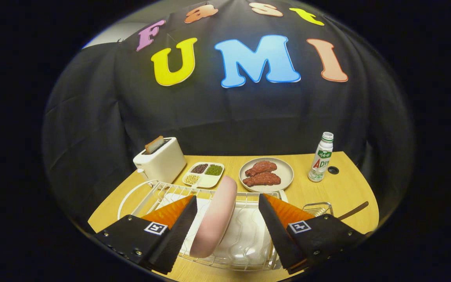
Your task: Take the plate from the dish rack, then take the spoon from the basket and place it into the plate.
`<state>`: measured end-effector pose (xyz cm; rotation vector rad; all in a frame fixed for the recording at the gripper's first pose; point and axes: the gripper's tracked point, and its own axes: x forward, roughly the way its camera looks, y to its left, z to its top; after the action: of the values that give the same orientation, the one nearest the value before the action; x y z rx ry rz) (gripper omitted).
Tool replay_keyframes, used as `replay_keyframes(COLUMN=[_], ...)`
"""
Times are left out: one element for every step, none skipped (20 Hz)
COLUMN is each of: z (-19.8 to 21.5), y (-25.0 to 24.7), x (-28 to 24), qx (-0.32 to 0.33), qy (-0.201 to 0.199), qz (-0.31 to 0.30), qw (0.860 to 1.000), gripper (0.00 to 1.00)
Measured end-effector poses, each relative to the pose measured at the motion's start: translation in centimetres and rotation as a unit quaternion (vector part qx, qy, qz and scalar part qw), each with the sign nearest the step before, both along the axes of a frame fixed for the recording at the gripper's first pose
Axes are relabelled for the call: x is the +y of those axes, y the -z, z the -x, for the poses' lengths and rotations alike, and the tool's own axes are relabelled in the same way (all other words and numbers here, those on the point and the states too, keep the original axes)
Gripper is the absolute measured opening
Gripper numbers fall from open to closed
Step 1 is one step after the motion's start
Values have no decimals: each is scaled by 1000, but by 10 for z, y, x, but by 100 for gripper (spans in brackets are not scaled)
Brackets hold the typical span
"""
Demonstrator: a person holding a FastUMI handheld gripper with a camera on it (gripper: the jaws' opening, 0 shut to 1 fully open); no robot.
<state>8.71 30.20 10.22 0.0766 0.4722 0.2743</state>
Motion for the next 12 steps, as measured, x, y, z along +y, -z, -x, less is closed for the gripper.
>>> replay_keyframes(z=[-3, -6, -7, -10, -14, -15, -17, -18, -20, -20, -20, -21], y=[7, 15, 22, 28, 34, 40, 44, 46, 48, 50, 53, 54], x=[2, 3, 4, 5, 8, 9, 11, 13, 16, 17, 20, 22], qx=[16, 31, 44, 55, 68, 79, 87, 93, 100, 107, 116, 121], qy=[-4, -5, -7, -9, -13, -15, -15, -15, -14, -14, -16, -14], qz=[1, 4, 7, 10, 11, 13, 12, 8, 5, 4, 4, 2], qw=[1000, 999, 999, 998, 998, 997, 996, 995, 995, 994, 993, 993], gripper=[97, 97, 97, 97, 97, 96, 95, 96, 91, 85, 85, 81])
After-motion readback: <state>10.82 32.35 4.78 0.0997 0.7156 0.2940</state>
